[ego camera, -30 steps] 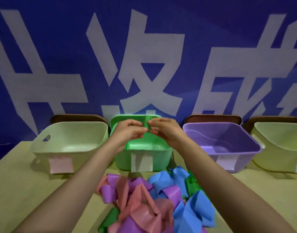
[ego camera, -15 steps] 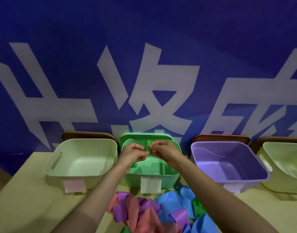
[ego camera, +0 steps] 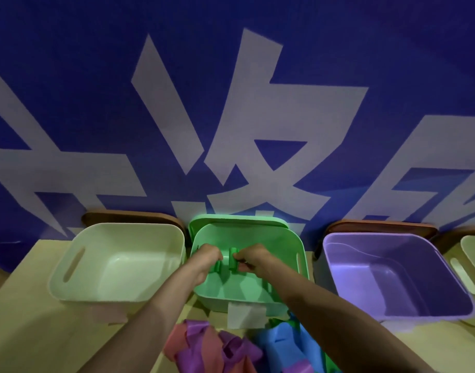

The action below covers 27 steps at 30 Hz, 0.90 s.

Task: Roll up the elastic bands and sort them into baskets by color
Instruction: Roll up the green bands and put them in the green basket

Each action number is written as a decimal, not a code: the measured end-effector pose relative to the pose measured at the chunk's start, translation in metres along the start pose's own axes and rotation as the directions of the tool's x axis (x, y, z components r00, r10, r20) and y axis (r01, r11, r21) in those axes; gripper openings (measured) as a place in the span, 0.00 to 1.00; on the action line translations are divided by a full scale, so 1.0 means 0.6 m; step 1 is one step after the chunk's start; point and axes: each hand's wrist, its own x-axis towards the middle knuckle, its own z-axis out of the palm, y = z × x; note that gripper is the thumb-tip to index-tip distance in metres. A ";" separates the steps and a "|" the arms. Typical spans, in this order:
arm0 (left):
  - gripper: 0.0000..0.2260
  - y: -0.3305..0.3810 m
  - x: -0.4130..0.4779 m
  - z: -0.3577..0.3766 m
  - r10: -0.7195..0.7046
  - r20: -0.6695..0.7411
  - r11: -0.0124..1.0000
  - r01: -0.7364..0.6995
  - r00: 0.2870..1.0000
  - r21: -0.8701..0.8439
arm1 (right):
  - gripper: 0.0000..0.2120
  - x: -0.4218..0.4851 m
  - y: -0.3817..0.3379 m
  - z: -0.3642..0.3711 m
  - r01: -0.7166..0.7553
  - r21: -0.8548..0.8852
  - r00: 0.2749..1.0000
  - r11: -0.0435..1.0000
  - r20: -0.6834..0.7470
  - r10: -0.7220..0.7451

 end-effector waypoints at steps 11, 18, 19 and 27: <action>0.04 0.002 0.036 0.008 -0.115 -0.012 0.986 0.113 0.993 -0.122 | 0.13 0.067 0.012 0.044 -0.067 -0.130 0.997 0.989 -0.054 0.061; 0.08 0.003 0.042 0.007 -0.123 0.024 0.980 0.125 0.992 -0.152 | 0.18 0.081 0.013 0.057 -0.077 -0.233 0.993 0.969 -0.109 0.053; 0.08 0.003 0.041 0.007 -0.125 0.031 0.980 0.129 0.992 -0.151 | 0.18 0.086 0.014 0.058 -0.079 -0.232 0.992 0.970 -0.114 0.054; 0.08 0.007 0.037 0.009 -0.121 0.028 0.975 0.124 0.992 -0.182 | 0.16 0.090 0.012 0.055 -0.066 -0.223 0.996 0.973 -0.070 0.052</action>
